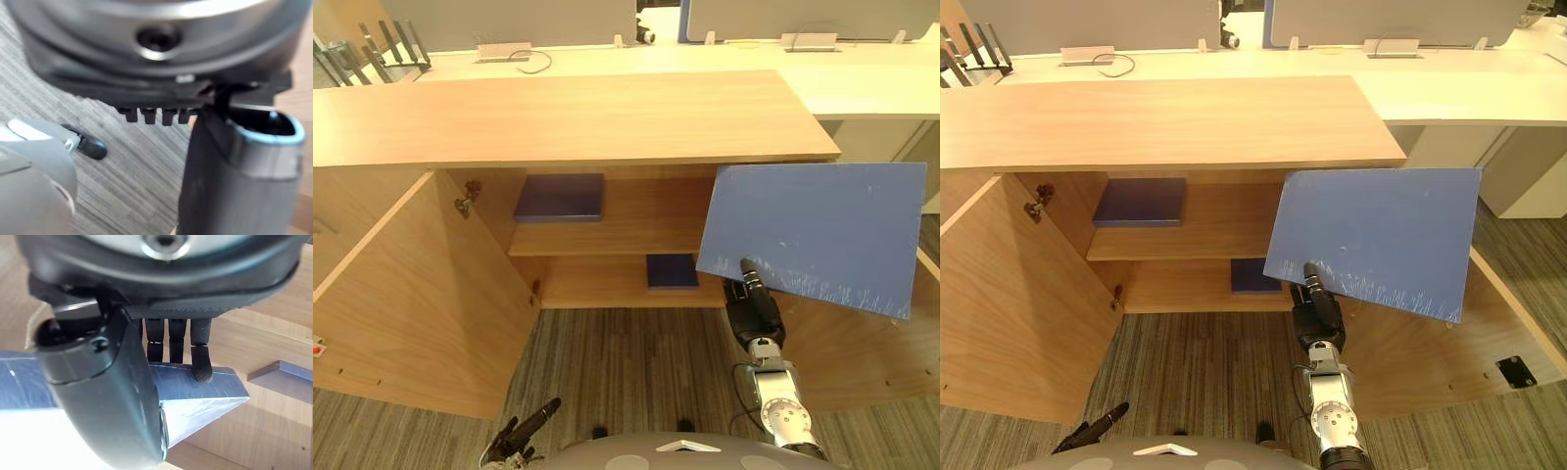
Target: Walk over to the cabinet, pick up the folder, carry it to the office cabinet, place the folder inside the office cabinet, then close the office cabinet door
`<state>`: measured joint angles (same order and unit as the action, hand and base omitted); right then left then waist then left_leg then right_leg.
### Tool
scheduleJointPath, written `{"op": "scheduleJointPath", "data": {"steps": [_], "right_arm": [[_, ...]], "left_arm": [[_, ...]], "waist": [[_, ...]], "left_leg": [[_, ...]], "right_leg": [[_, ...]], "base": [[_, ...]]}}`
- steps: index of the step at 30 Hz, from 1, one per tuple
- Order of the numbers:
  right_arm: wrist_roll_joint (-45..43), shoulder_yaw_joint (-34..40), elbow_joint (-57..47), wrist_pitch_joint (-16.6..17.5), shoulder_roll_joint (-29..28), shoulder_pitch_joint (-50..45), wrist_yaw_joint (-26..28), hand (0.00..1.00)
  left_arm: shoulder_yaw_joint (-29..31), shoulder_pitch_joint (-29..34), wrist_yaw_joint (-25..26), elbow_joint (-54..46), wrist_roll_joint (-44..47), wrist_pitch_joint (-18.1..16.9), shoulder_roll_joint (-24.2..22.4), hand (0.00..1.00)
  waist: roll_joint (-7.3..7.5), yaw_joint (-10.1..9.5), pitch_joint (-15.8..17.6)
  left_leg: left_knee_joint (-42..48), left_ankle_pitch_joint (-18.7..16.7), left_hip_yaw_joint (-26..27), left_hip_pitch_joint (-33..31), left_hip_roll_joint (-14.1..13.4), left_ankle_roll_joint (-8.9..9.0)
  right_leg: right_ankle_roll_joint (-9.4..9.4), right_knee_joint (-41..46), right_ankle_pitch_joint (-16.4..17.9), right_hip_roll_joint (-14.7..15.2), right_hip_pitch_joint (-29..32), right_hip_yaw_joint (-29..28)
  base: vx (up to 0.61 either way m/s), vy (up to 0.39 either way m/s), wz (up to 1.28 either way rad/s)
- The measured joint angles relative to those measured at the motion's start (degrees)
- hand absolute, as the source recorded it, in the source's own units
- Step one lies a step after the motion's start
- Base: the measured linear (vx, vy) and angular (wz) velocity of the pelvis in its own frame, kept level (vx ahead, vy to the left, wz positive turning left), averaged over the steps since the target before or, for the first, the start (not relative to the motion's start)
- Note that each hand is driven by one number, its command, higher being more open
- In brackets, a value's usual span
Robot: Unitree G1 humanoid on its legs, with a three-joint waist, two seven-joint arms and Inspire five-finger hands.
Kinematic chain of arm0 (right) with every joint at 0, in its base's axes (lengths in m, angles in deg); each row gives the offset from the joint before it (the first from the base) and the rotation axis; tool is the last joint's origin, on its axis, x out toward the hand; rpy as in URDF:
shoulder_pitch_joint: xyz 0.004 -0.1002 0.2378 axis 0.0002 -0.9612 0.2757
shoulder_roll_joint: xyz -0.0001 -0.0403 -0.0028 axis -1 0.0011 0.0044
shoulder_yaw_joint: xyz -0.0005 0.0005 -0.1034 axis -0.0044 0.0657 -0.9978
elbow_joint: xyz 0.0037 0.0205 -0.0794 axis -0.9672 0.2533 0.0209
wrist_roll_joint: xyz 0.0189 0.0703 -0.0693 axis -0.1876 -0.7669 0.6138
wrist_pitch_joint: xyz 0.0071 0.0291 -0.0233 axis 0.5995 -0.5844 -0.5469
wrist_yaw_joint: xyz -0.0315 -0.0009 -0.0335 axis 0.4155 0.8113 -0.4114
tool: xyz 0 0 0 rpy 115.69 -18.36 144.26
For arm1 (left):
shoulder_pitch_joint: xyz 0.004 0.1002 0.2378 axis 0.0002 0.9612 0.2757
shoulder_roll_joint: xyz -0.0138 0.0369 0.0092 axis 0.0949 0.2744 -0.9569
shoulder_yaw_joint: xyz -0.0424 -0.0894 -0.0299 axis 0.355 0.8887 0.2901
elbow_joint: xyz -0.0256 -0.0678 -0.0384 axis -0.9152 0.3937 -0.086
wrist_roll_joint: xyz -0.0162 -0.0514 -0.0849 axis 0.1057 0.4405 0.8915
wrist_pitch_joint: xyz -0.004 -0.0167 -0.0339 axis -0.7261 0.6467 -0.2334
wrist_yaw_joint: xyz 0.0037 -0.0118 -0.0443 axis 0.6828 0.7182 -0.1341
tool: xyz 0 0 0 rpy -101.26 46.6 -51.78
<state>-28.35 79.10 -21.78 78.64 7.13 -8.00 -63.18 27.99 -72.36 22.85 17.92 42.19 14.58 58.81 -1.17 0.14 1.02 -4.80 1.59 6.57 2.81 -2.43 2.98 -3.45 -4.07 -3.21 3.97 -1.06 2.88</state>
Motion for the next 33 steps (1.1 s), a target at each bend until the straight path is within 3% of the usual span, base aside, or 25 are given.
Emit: {"op": "scheduleJointPath", "data": {"steps": [8,17,23,29,33], "right_arm": [[0.91,-1.32,3.15,-0.72,-0.20,0.04,0.02,0.00],[14.98,-9.75,12.64,-9.23,3.90,0.09,0.82,0.00],[25.02,-12.77,15.46,-12.20,8.08,0.77,4.03,0.00],[25.24,-11.50,18.84,-12.36,10.13,3.05,4.43,0.00],[22.80,-6.02,20.87,-12.22,10.42,5.84,3.02,0.00]], "left_arm": [[3.24,1.74,-0.06,0.02,-1.73,0.09,-2.79,1.00],[2.99,1.55,-0.38,0.01,-7.38,0.09,-2.82,1.00],[1.83,1.80,-1.49,0.02,-9.37,0.15,-2.55,1.00],[1.29,1.81,-2.38,0.01,-9.37,0.18,-2.46,1.00],[1.38,1.92,-2.37,0.02,-9.37,0.23,-2.44,1.00]], "waist": [[0.12,-1.18,0.00],[0.67,-1.62,0.27],[0.78,-1.75,0.41],[0.55,-1.76,0.56],[0.00,-1.87,0.99]], "left_leg": [[-0.03,0.12,-0.23,-0.09,-0.06,-0.21],[-0.03,0.13,-1.74,-0.28,0.17,-0.22],[-0.01,0.17,-2.15,-0.37,0.47,-0.29],[-0.01,0.31,-2.21,-0.35,0.81,-0.50],[-0.01,0.42,-2.29,-0.73,1.01,-0.68]], "right_leg": [[-0.02,-0.01,0.30,-0.04,0.00,0.18],[-0.25,0.29,1.02,0.18,-0.09,1.57],[-0.23,1.14,1.53,0.29,0.02,1.80],[-0.38,1.91,1.91,0.52,0.25,1.78],[-0.58,2.32,2.17,0.84,1.06,1.83]], "base": [[0.00,0.000,0.00],[-0.01,-0.006,0.08],[0.00,0.001,0.04],[0.00,0.000,0.00],[-0.03,0.005,0.01]]}}
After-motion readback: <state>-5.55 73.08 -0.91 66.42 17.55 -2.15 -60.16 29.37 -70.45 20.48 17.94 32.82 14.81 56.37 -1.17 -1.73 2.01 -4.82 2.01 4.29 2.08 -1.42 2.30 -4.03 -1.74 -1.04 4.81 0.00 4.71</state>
